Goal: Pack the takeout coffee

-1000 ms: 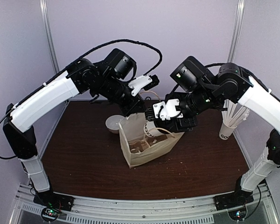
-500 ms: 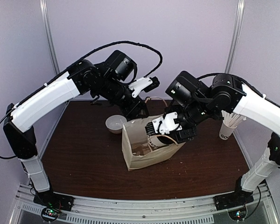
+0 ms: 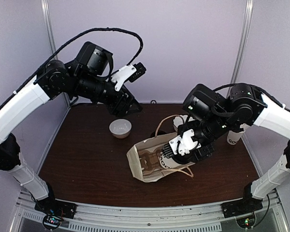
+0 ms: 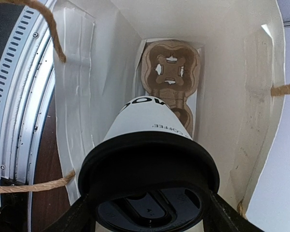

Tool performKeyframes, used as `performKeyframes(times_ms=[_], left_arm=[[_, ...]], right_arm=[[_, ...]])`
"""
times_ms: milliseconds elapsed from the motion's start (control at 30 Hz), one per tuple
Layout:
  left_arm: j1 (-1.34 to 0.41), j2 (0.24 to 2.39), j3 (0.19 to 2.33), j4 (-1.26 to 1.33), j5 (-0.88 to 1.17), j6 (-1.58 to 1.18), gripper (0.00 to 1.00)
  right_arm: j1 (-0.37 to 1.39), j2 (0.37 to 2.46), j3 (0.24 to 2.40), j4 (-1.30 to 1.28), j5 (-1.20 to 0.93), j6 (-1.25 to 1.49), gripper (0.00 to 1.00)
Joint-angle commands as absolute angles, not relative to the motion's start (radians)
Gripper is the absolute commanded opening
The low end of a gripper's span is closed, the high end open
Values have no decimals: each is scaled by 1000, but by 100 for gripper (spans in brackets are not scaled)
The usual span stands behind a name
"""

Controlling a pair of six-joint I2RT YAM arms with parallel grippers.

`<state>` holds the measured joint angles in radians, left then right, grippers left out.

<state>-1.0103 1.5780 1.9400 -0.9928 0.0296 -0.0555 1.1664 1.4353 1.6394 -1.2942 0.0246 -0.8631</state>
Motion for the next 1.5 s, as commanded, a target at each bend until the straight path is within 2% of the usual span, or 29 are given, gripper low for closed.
performKeyframes(times_ms=[0, 333, 767, 1133, 1467], left_arm=[[-974, 1568, 1876, -884, -52, -63, 61], [-868, 1580, 1712, -740, -9, -120, 61], [-859, 1707, 1656, -639, 139, -177, 58], [-860, 1758, 1582, -577, 245, -232, 55], [-865, 1760, 1559, -564, 305, -240, 55]], right_arm=[[1180, 1408, 1611, -1314, -18, -875, 70], [1203, 1412, 1537, -1175, 210, -851, 70], [1238, 1306, 1387, -1145, 166, -877, 70], [1272, 1317, 1254, -966, 356, -894, 69], [1300, 1327, 1253, -970, 381, -889, 68]])
